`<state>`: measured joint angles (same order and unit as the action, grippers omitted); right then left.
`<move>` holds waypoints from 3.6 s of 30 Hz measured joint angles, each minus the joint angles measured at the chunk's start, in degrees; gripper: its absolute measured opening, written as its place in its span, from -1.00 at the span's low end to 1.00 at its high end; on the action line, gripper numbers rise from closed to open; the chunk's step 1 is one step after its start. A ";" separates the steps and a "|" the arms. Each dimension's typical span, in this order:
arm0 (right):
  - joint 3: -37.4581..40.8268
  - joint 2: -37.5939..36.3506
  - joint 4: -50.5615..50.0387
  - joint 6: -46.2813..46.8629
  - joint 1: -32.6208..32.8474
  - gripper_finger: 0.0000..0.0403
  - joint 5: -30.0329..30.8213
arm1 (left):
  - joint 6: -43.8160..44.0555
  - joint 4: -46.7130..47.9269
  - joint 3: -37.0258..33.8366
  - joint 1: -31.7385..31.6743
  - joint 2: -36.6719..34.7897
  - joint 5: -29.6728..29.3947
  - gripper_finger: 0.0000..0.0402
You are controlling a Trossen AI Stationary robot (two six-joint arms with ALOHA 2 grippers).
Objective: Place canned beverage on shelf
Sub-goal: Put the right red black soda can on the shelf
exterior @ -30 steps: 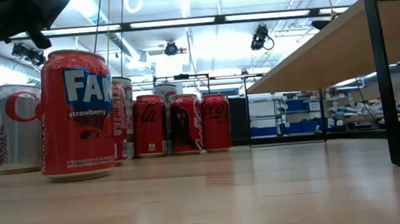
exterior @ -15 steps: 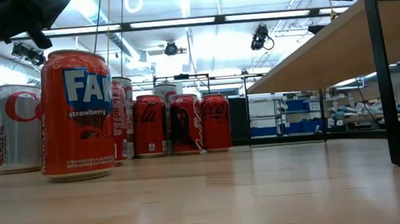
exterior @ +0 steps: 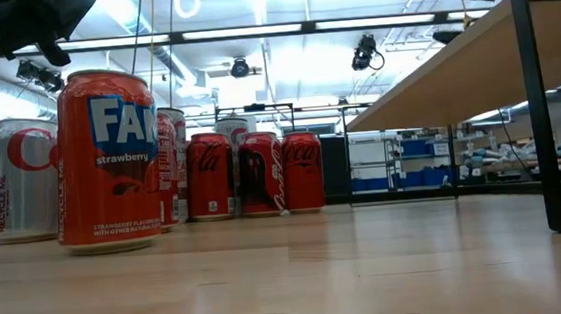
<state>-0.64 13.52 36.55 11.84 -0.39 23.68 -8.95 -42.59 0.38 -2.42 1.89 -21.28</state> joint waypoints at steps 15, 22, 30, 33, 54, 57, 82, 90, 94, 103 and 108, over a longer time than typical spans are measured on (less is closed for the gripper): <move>-8.99 6.87 -10.28 -1.39 -1.65 0.59 -0.85 | 2.97 10.56 4.07 0.02 0.38 4.09 -0.92; -17.60 24.39 -10.68 -3.14 -0.76 0.39 -2.83 | 5.15 14.88 6.43 0.02 3.86 4.07 -0.80; -35.79 44.95 -26.90 -5.91 -0.56 0.38 -5.57 | 8.09 19.60 9.70 0.02 8.96 4.05 -0.31; -43.82 50.97 -33.65 -9.33 -0.75 0.41 -5.52 | 9.20 23.24 11.59 0.02 10.57 4.05 -0.23; -83.15 85.70 -72.68 -22.96 -12.35 0.93 -11.76 | 10.22 27.13 13.49 0.02 12.74 4.03 -0.22; -87.99 89.64 -76.77 -25.12 -13.80 0.93 -11.90 | 9.93 27.54 13.49 0.02 12.74 4.03 -0.22; -94.51 102.99 -83.88 -28.94 -15.94 0.60 -17.50 | 9.69 28.35 13.49 0.02 12.74 4.03 -0.23; -94.40 96.99 -85.95 -30.50 -15.67 0.60 -17.50 | 9.86 28.37 13.49 0.02 12.74 4.03 -0.23; -94.29 92.92 -88.24 -33.09 -14.76 0.60 -20.30 | 9.86 28.63 13.49 0.02 12.74 4.03 -0.23; -94.43 80.35 -93.47 -32.12 -12.65 0.60 -18.20 | 9.86 29.18 13.49 0.02 12.74 4.00 -0.23; -94.42 76.53 -99.55 -28.54 -13.49 0.61 -16.71 | 10.41 29.11 13.49 0.02 12.74 4.00 -0.23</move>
<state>-95.07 90.05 -62.99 -16.70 -13.89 6.97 1.45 -13.47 13.87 -2.39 14.63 -17.28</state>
